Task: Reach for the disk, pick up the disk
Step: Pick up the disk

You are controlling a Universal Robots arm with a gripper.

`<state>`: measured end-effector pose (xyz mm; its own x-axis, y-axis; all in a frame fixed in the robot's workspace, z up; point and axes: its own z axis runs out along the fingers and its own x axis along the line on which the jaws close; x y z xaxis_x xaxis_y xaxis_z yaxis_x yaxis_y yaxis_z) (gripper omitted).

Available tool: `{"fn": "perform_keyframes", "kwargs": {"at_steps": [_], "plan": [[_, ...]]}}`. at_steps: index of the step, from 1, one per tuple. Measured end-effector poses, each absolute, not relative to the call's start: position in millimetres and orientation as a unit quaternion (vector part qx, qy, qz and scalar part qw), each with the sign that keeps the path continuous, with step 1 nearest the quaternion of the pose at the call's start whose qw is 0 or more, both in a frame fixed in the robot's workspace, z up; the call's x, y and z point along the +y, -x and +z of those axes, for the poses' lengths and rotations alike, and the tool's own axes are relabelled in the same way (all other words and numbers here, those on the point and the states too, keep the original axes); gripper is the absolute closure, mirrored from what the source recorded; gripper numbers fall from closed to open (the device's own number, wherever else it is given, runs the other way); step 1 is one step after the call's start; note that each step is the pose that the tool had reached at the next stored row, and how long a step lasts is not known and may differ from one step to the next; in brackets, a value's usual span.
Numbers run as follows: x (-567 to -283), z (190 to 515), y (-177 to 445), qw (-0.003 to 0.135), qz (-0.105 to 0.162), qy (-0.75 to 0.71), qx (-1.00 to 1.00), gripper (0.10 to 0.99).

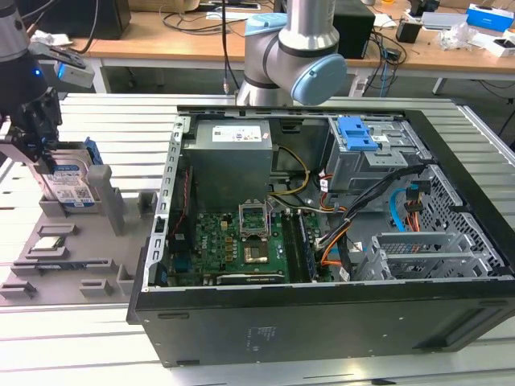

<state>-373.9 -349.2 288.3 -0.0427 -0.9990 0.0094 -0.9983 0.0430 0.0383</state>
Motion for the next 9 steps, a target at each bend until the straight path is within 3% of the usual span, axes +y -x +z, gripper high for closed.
{"fn": "perform_keyframes", "kwargs": {"at_steps": [9], "plan": [[-349.3, 287.6, 373.8, 0.017, -0.011, -0.692, -0.722, 0.620]]}}
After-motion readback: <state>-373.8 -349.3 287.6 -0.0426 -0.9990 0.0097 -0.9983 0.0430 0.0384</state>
